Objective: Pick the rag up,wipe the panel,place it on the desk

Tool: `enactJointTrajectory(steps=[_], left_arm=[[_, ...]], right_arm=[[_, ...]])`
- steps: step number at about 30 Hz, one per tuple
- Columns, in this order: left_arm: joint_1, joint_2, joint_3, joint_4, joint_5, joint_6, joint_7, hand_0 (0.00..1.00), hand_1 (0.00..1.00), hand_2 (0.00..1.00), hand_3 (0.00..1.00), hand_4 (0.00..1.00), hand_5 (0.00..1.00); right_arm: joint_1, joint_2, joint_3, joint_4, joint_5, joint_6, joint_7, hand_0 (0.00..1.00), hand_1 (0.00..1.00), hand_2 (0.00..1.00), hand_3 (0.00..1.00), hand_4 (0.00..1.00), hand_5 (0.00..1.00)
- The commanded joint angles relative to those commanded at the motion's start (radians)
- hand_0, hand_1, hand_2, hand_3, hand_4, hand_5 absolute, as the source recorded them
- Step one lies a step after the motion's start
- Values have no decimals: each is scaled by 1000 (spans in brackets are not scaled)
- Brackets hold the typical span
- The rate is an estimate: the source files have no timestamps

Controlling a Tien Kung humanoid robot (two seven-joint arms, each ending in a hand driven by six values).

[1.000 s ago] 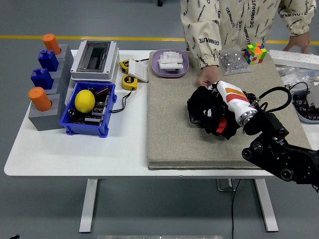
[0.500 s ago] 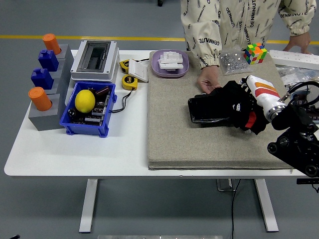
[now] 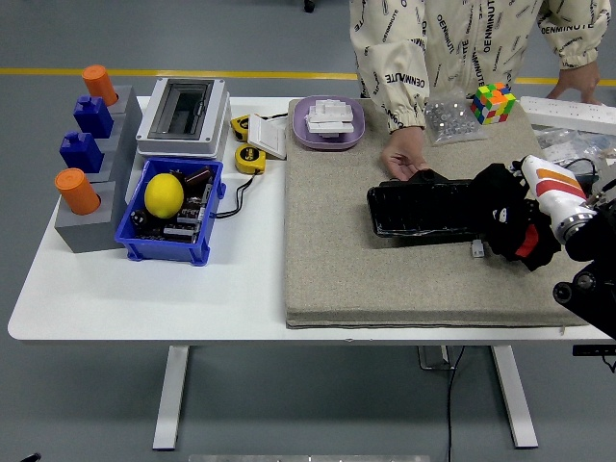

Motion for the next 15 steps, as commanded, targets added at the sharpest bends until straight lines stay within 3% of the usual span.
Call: enactJointTrajectory(steps=[15], left_arm=[[3,-3,0,0,-1,-1,-1,608,641,655,561,628,440]], right_arm=[[-22,-48,39,-8,-11,4,-5,230,362,412,424,941,2]])
